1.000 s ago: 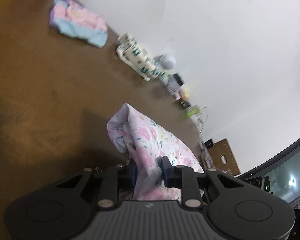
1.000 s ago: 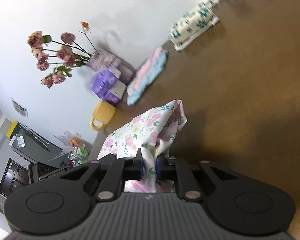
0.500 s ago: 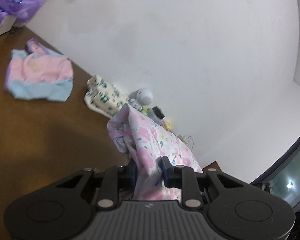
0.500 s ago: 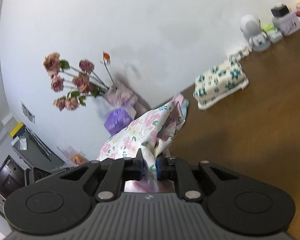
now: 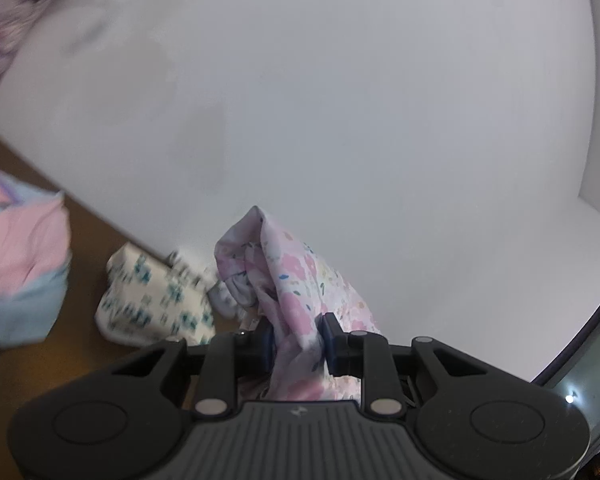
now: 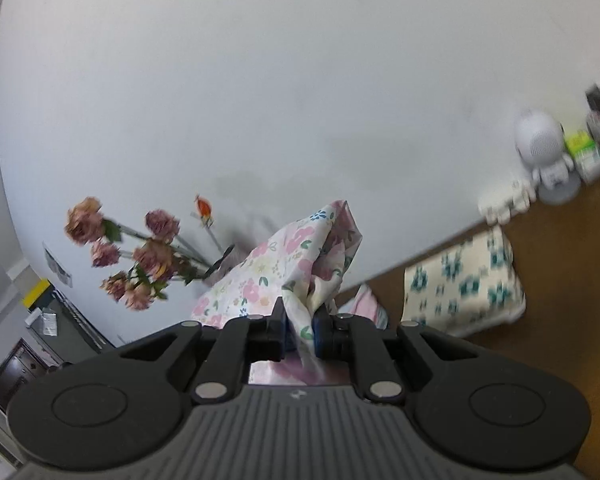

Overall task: Fold clothes
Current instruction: 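Carry the dress bundle with both grippers toward the cream floral cloth stack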

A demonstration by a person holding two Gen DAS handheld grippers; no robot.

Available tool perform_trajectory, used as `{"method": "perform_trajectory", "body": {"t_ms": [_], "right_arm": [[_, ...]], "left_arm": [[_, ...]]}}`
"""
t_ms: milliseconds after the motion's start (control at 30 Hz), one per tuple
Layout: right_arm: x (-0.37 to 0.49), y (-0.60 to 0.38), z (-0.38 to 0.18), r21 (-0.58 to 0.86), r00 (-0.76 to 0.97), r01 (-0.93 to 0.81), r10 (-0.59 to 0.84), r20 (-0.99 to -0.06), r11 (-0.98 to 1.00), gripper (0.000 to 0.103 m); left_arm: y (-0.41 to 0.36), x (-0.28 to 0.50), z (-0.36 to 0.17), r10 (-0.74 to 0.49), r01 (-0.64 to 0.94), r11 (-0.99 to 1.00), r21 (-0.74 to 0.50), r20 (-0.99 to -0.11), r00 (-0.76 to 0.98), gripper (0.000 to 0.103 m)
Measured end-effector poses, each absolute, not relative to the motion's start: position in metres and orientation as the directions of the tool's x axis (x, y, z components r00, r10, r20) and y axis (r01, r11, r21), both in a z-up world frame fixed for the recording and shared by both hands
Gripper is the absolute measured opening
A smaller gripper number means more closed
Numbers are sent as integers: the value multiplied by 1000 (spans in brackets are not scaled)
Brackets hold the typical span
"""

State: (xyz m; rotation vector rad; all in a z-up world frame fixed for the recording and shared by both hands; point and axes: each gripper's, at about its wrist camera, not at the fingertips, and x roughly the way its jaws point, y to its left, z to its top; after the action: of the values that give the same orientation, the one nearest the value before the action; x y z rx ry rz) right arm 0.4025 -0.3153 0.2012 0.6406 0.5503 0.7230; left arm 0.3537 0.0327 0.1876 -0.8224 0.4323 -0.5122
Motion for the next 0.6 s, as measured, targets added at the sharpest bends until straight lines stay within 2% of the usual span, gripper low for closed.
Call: {"method": "perform_trajectory", "body": {"t_ms": [200, 400, 600], "right_arm": [[470, -314, 210, 685, 646, -401, 718, -259, 608, 11], [536, -310, 168, 736, 628, -335, 722, -292, 589, 11], [576, -312, 109, 792, 599, -248, 731, -328, 559, 11]], "left_arm": [[26, 424, 191, -565, 243, 548, -801, -140, 813, 23], [26, 489, 161, -533, 185, 543, -819, -165, 830, 23], [24, 530, 107, -524, 88, 531, -843, -245, 816, 23]]}}
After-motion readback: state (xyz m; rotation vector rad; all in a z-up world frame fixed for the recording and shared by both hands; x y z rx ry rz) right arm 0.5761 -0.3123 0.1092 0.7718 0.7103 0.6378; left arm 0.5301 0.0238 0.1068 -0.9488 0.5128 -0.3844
